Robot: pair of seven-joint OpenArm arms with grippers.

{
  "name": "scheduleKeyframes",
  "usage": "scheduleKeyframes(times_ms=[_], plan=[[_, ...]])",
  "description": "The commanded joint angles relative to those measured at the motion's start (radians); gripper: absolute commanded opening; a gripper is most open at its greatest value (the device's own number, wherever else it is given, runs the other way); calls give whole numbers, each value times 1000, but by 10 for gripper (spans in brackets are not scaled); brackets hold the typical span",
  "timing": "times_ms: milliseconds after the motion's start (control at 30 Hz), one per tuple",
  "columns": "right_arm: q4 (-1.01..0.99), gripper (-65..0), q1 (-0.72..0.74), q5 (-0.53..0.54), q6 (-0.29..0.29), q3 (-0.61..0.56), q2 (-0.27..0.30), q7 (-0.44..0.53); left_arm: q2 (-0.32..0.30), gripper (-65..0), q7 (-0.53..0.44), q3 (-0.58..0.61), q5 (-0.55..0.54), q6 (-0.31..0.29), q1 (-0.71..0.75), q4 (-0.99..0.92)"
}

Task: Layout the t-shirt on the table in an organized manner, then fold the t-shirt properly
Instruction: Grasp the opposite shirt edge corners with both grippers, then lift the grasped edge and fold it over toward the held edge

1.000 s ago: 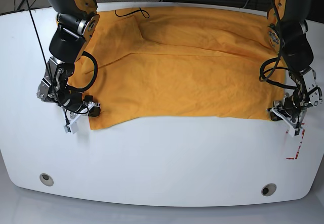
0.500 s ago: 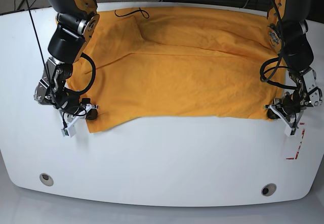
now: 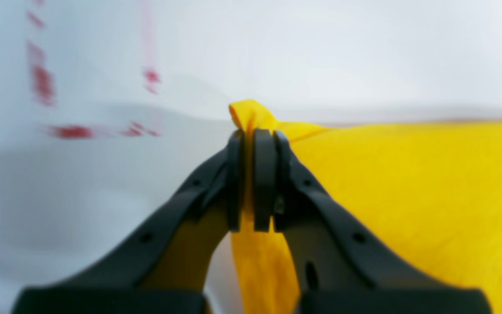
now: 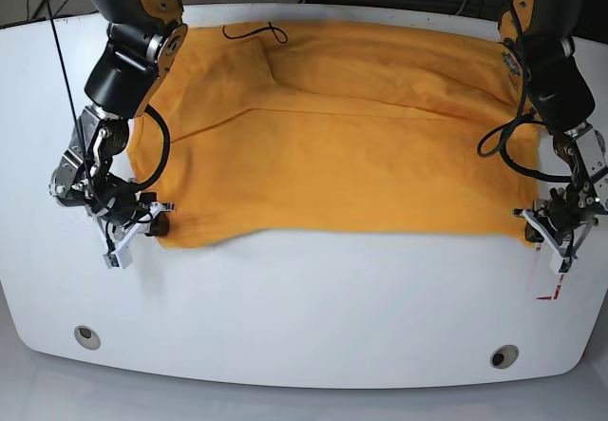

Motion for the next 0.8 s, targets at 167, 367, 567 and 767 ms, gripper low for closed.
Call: scheduleKeyframes(times_ms=[167,367,567,767], plan=[[117,-587,-24,15,5,1,12,-25,5,-639,26,-59,-8,-1,50,134],[209,-587,-67,23,5,1,10,-48,15,-639,58,-79,-9,-1,92,200],[299,-615,-84,23,5,1,8,-109,34,-639,64,-82,-9,-1,139,287],[401,-640,-109,24,5,1,8,-163,49,-639,124,-82,-15,-1,181,401]])
